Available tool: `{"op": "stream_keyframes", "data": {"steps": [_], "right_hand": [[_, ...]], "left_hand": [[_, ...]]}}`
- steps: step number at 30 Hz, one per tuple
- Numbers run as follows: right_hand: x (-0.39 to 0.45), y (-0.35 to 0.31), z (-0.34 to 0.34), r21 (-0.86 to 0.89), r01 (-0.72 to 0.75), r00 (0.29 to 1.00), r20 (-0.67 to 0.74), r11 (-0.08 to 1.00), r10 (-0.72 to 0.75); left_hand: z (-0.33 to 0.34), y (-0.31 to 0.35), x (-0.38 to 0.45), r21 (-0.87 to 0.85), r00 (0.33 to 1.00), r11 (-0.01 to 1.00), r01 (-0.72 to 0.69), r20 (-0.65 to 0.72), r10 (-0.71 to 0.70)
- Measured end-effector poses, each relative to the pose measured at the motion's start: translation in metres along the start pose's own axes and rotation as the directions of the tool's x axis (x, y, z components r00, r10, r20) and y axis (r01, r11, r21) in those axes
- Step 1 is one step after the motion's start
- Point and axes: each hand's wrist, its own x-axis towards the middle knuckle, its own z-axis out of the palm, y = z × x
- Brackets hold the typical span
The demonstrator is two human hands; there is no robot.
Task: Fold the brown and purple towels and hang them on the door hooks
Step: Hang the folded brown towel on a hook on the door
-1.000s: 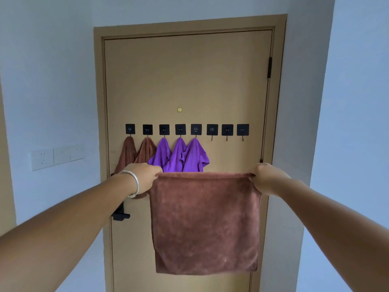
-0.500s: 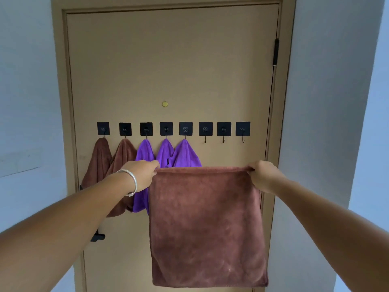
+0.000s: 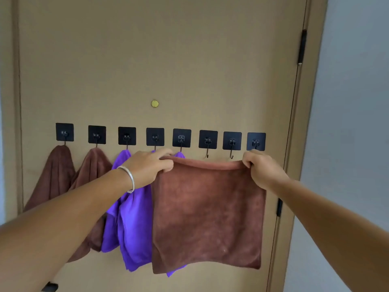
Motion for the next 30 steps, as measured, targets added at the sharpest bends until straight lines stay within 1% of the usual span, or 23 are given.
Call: {"op": "stream_keyframes", "data": {"steps": [2, 4, 6, 8, 12, 15, 18, 21, 24, 27, 30], "right_hand": [[0.010, 0.007, 0.007, -0.044, 0.075, 0.997, 0.006, 0.996, -0.075], [0.021, 0.012, 0.013, -0.105, 0.082, 0.997, 0.012, 0.991, -0.081], [0.034, 0.012, 0.017, -0.182, 0.078, 0.997, 0.011, 0.980, -0.077], [0.045, 0.008, 0.020, -0.252, 0.076, 0.997, 0.000, 0.965, -0.078], [0.068, -0.003, 0.029, -0.297, 0.058, 0.997, -0.030, 0.953, -0.070], [0.080, -0.009, 0.041, -0.378, 0.065, 0.997, -0.021, 0.923, -0.079], [0.084, -0.017, 0.056, -0.427, 0.057, 0.998, 0.018, 0.903, -0.054], [0.081, -0.024, 0.073, -0.415, 0.058, 0.998, 0.043, 0.908, -0.045], [0.073, -0.029, 0.092, -0.404, 0.089, 0.994, 0.095, 0.910, -0.055], [0.066, -0.033, 0.103, -0.375, 0.114, 0.989, 0.135, 0.920, -0.067], [0.067, -0.032, 0.105, -0.349, 0.124, 0.986, 0.146, 0.929, -0.076]], "left_hand": [[0.010, -0.004, 0.012, 0.034, 0.999, 0.999, -0.038, -0.008, 0.038], [0.022, -0.005, 0.027, 0.070, 0.999, 0.997, -0.015, -0.046, 0.018], [0.029, -0.002, 0.043, 0.070, 0.993, 0.992, 0.107, -0.055, -0.103], [0.029, 0.005, 0.058, 0.093, 0.973, 0.970, 0.226, 0.024, -0.229], [0.032, 0.012, 0.086, 0.160, 0.951, 0.943, 0.292, 0.057, -0.305], [0.041, 0.015, 0.100, 0.238, 0.928, 0.914, 0.328, 0.098, -0.358], [0.050, 0.022, 0.109, 0.298, 0.909, 0.895, 0.332, 0.154, -0.388], [0.058, 0.033, 0.114, 0.368, 0.909, 0.883, 0.291, 0.180, -0.375], [0.075, 0.052, 0.115, 0.420, 0.885, 0.876, 0.236, 0.278, -0.372], [0.086, 0.072, 0.114, 0.400, 0.858, 0.890, 0.219, 0.356, -0.371], [0.087, 0.080, 0.110, 0.331, 0.842, 0.910, 0.249, 0.391, -0.372]]}}
